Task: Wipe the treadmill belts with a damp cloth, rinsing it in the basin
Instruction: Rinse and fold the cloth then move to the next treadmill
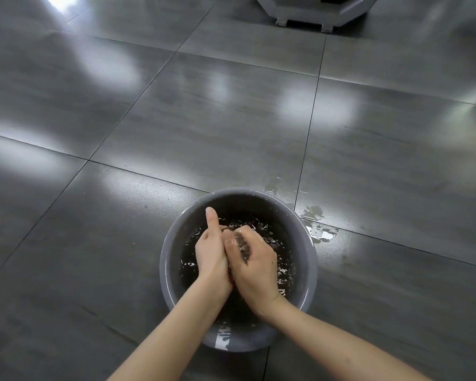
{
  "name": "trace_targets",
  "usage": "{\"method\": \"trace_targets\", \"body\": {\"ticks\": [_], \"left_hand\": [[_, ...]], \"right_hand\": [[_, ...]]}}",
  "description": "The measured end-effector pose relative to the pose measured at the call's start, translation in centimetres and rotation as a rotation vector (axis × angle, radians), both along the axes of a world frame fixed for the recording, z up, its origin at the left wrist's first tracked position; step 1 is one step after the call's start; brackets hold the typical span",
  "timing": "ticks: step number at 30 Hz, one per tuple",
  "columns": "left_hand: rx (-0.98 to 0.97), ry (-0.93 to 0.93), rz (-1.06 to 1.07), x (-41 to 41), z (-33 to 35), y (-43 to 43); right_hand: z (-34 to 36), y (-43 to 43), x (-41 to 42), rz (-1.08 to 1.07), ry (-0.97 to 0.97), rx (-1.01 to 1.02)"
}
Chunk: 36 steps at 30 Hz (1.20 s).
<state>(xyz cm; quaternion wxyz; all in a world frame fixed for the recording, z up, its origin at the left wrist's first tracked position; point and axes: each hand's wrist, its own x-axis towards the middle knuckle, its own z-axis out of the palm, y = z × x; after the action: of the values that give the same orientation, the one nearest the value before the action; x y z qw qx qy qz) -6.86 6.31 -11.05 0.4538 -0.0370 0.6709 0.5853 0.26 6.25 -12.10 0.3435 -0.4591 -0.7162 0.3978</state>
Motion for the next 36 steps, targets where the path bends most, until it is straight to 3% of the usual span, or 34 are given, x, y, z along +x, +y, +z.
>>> {"method": "trace_targets", "body": {"ticks": [6,14,18,21,25,31,36], "left_hand": [[-0.058,0.249,0.009,0.5,-0.2,0.0],[0.012,0.561,-0.110,0.7,-2.5,-0.5],[0.078,0.631,-0.178,1.0,-2.7,-0.7],[0.099,0.652,-0.214,0.2,-2.1,-0.8],[-0.072,0.541,-0.355,-2.4,-2.0,-0.9],[-0.301,0.473,-0.560,-3.6,-3.9,-1.1],[-0.398,0.361,-0.622,-3.5,-4.6,-1.4]], "right_hand": [[-0.6,0.2,-0.4,-0.043,0.075,-0.177],[-2.1,1.0,-0.9,-0.171,-0.002,-0.581],[-3.2,0.8,-1.4,-0.233,-0.017,-0.749],[-2.3,1.6,-0.5,-0.153,-0.134,-0.569],[-2.3,3.7,1.5,-0.033,-0.160,-0.343],[-4.1,3.2,2.0,0.026,-0.771,-0.220],[-5.4,2.1,1.4,0.214,-0.863,-0.177]]}}
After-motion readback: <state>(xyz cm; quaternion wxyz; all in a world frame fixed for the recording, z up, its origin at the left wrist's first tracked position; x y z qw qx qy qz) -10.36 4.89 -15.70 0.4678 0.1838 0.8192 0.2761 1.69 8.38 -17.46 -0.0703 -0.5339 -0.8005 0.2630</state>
